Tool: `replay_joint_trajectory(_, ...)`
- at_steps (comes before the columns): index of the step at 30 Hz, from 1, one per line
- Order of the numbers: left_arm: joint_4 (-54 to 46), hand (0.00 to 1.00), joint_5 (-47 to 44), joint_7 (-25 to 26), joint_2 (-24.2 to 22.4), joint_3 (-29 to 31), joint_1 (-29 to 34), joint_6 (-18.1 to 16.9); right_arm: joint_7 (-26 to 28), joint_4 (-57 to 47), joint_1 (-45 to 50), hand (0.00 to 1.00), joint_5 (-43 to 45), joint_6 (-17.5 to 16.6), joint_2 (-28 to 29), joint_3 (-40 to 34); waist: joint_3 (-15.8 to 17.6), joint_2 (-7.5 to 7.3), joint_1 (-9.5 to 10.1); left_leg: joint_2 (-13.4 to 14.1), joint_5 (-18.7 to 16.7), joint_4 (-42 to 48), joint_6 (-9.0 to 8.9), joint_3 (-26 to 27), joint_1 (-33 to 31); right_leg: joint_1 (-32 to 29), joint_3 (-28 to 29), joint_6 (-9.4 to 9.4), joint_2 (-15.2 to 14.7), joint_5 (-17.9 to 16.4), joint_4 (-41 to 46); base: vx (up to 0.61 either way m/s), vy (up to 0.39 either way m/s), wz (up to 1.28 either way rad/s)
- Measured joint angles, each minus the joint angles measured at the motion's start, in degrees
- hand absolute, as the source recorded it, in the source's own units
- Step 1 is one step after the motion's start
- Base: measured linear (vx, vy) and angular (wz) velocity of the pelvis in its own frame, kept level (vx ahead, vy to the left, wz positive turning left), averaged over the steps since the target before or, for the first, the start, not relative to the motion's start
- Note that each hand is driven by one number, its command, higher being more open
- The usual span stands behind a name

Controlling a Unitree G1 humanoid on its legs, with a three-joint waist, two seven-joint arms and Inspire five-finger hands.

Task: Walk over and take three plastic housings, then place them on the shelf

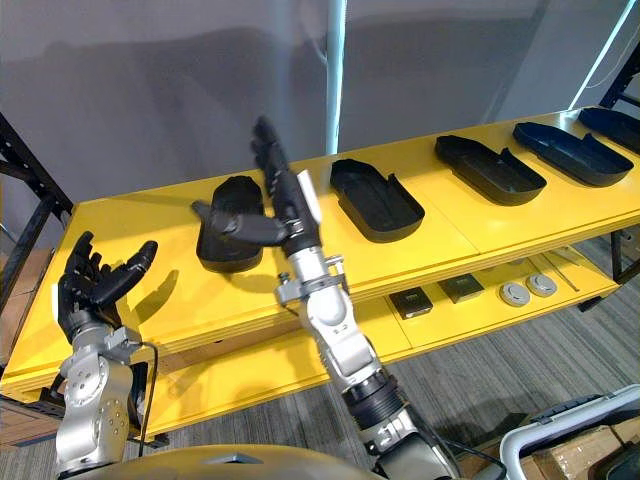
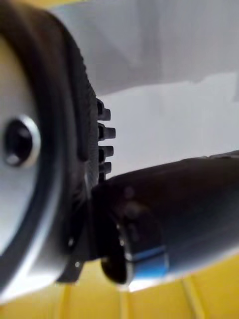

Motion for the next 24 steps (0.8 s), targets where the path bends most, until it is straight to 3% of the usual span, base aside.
replay_joint_trajectory(4, 0.0, 1.0, -1.13, -7.02, 0.67, -0.04, 1.35, -0.01, -0.07, -1.0, 0.39, 1.0, -1.26, 0.0, -4.53, -3.17, 0.48, 0.69, -0.16, 0.05, 0.06, 0.07, 0.06, 0.76, -1.27, -1.95, 1.16, 0.05, 0.07, 0.12, 0.02, -0.01, 0.017, -0.1)
replay_joint_trajectory(10, 0.02, 1.0, -7.55, -12.76, 1.03, -0.57, 1.4, 0.01, 1.51, -1.0, 2.3, 1.0, -1.2, 0.09, -7.14, -10.03, 2.15, 0.91, -0.5, 0.04, -0.22, -0.03, -0.02, 2.02, -0.62, -2.53, 2.55, 0.2, 0.03, 0.22, 0.37, 0.03, 0.014, -0.1)
replay_joint_trajectory(13, 0.47, 1.0, -9.59, -14.39, 1.17, -0.59, 1.33, -0.01, 2.73, -1.0, 2.97, 1.0, -1.21, 0.72, -7.47, -11.87, 3.07, 1.08, -1.68, 0.04, -0.29, -0.07, -0.04, 2.19, -0.5, -2.57, 2.68, 0.18, 0.04, 0.19, 0.39, 0.02, 0.007, -0.02)
replay_joint_trajectory(24, 4.74, 1.0, -10.03, -15.6, 1.67, -1.84, 0.15, -0.41, 5.9, -1.01, 4.97, 1.0, -1.19, 0.91, -7.47, -13.32, 4.34, 1.12, -3.13, 0.22, -0.68, 0.0, 0.09, 4.06, 0.61, -3.1, 4.56, 0.05, 0.0, -0.25, 1.54, -0.01, 0.01, -0.07)
